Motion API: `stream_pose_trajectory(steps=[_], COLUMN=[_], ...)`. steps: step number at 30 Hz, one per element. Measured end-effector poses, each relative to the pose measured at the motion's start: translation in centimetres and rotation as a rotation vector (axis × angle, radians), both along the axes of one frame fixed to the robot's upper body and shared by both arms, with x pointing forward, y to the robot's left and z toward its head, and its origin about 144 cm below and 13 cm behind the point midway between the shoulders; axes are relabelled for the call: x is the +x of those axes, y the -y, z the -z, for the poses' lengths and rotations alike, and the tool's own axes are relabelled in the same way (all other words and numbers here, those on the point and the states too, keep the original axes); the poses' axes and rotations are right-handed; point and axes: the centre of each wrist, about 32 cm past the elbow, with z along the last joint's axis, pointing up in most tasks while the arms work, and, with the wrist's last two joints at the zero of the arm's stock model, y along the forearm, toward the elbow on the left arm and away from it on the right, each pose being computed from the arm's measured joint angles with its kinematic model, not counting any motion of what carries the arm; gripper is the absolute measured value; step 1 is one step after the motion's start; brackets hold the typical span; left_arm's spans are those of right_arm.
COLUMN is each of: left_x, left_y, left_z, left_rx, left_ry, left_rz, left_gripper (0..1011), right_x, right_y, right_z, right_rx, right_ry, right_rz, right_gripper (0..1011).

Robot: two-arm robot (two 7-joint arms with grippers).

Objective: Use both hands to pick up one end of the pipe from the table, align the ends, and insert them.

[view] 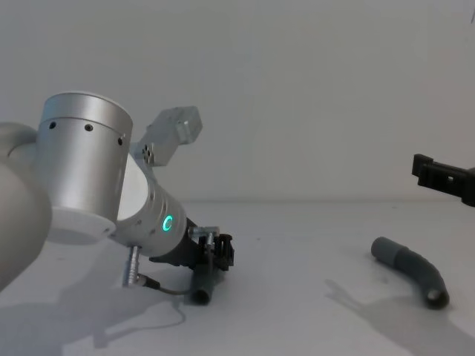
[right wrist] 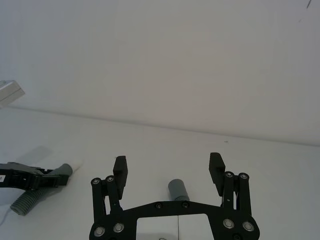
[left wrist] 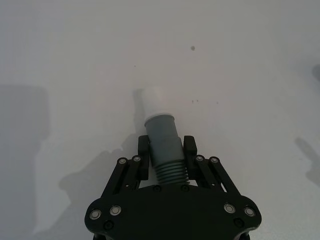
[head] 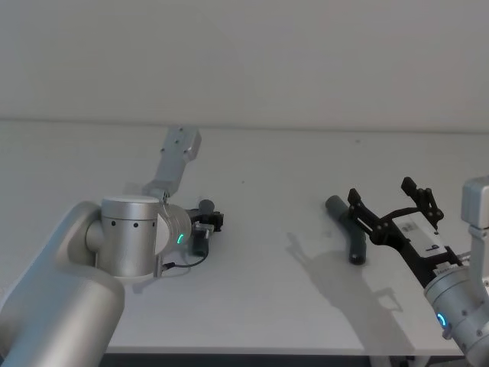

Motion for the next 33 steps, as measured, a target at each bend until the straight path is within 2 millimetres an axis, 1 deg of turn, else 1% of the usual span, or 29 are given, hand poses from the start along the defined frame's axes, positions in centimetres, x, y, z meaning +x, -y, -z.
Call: stream_pose_trajectory(steps=[15,21,28,33], left_x=[0.04,0.04,0.04,0.04], left_y=[0.01,0.02,0.02,0.02], left_z=[0.04,0.06,0.08,0.08], left_rx=[-0.005,-0.005,-0.006,-0.006], left_ry=[-0.001,-0.002,-0.002,-0.002], left_rz=[0.003,0.004,0.004,0.004], left_gripper=[398,398,398,398], right_x=[0.00,0.02,0.30,0.89], right_y=[0.01,0.14,0.33,0.27], right_z=[-0.01,-0.18,-0.56,-0.75], right_rx=[-0.001,-0.019,-0.076,-0.133], right_ry=[-0.002,-0.031,-0.088,-0.136], right_rz=[0.000,0.002,0.017,0.053], right_gripper=[1001,1001,1001,1001])
